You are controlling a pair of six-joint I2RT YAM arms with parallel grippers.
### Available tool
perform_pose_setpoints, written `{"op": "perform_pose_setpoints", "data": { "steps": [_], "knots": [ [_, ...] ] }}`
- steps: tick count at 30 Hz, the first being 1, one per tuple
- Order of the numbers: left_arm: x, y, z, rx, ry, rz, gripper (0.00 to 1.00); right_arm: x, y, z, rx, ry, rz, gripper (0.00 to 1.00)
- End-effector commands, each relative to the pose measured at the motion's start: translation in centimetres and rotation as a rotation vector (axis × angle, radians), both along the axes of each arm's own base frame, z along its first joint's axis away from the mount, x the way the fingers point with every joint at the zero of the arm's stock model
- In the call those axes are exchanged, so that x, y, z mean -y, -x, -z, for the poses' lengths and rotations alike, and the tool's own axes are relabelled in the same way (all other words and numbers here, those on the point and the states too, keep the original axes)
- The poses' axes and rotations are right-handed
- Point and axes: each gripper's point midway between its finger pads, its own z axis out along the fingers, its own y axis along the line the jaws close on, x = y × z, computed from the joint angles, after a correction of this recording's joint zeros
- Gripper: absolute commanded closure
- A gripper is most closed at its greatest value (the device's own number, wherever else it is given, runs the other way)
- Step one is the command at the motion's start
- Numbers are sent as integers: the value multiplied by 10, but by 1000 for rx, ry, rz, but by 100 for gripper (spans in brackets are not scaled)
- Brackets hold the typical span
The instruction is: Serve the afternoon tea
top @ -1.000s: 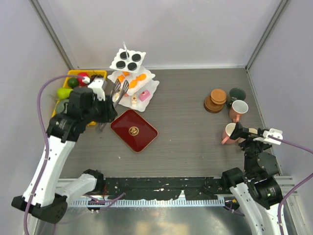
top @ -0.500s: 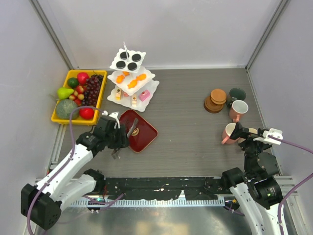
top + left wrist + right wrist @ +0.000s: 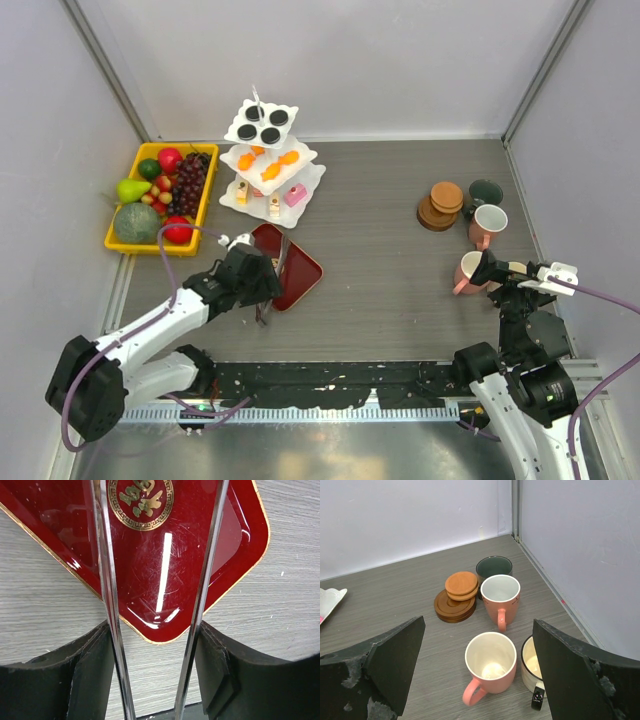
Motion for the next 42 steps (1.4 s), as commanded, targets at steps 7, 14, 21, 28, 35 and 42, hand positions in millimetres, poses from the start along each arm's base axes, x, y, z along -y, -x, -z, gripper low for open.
{"op": "perform_pose_setpoints", "data": {
  "steps": [7, 14, 21, 28, 35, 42],
  "knots": [
    [7, -9, 16, 36, 61, -174, 39, 1, 0, -9, 39, -12, 7, 5],
    [25, -8, 13, 5, 113, -183, 41, 1, -1, -8, 35, -10, 8, 5],
    [38, -10, -3, 19, 191, -181, 31, 1, -1, -8, 36, -11, 7, 5],
    [41, -7, -17, 37, 249, -184, 25, 1, -1, -7, 33, -10, 7, 5],
    [56, -8, -32, 31, 327, -158, 26, 0, -1, -8, 35, -12, 5, 5],
    [78, -2, -30, -16, 374, -93, 25, 1, -1, -7, 33, -8, 8, 4]
  ]
}}
